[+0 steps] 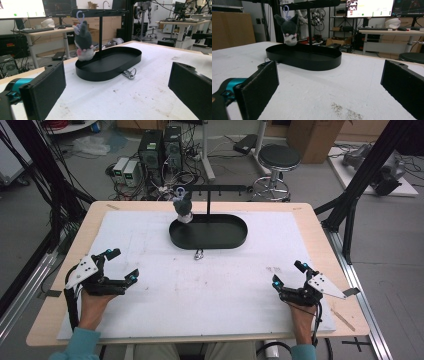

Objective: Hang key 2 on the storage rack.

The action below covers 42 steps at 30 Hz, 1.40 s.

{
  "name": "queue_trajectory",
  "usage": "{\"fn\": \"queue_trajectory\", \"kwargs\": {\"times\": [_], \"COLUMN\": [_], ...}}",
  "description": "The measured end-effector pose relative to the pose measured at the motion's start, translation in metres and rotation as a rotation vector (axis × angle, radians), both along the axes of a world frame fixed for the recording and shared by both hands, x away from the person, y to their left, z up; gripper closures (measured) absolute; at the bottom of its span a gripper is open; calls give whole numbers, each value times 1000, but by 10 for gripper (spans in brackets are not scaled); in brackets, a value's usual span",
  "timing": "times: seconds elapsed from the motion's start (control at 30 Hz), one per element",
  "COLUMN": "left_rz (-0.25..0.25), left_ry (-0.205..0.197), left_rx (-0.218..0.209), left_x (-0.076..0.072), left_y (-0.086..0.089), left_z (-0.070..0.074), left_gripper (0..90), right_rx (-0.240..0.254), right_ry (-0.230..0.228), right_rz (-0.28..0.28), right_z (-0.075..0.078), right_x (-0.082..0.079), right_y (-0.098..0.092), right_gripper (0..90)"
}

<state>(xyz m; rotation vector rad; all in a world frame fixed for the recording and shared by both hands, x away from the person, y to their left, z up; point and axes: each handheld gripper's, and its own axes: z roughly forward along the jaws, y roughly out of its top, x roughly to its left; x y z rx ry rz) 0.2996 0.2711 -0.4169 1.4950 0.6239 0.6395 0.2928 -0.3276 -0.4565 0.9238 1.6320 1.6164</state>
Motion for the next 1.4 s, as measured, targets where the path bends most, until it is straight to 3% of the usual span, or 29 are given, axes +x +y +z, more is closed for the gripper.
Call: {"fn": "queue_trajectory", "kwargs": {"times": [0.2,0.37,0.73,1.4], "left_rz": [1,-8,-4,-13], "left_ry": [3,7,-4,1], "left_rx": [5,11,4,11], "left_x": [1,0,-3,-5], "left_y": [2,0,0,-2], "left_z": [-1,-4,-8,-19], "left_gripper": [17,17,17,17], "right_rx": [-34,-49,-131,-317], "right_ry": [18,20,78,132], "right_rz": [13,52,237,464], "right_z": [3,20,63,111], "right_x": [2,8,27,84], "right_y": [2,6,26,68], "right_gripper": [7,7,7,7]}}
